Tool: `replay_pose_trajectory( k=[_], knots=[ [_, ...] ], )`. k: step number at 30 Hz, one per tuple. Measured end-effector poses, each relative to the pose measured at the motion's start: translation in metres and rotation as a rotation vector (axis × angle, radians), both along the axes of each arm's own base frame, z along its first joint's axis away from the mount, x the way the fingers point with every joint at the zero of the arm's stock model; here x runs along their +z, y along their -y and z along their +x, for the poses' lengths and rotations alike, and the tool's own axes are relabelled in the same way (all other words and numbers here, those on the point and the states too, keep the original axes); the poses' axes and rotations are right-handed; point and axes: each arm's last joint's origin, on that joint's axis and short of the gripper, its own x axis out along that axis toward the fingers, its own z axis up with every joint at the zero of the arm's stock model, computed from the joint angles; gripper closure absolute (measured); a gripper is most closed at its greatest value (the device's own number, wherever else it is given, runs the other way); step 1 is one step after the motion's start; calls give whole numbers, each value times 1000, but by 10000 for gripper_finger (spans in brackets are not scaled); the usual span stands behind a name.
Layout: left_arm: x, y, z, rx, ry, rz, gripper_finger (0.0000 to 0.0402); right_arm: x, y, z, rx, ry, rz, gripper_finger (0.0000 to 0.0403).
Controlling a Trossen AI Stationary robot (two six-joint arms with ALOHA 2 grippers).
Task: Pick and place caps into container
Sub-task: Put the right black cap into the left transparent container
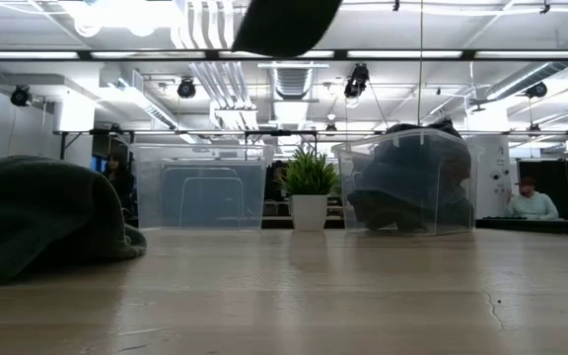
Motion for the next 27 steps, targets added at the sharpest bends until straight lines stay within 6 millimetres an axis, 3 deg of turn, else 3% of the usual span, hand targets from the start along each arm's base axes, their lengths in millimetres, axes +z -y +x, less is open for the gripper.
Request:
replay_pose_trajectory(
  k=[5,14,24,27],
  knots=[
    [13,-10,-24,395,70,-25,401,1,4,-1,-122,28,-102,212],
    [8,-24,-33,986,118,-79,401,-9,5,14,-248,51,-208,232],
    [-45,-54,-25,1097,190,-207,401,-25,2,30,-339,72,-198,253],
    [-56,-56,-27,1093,311,-257,401,-33,0,34,-351,66,-186,259]
  ],
)
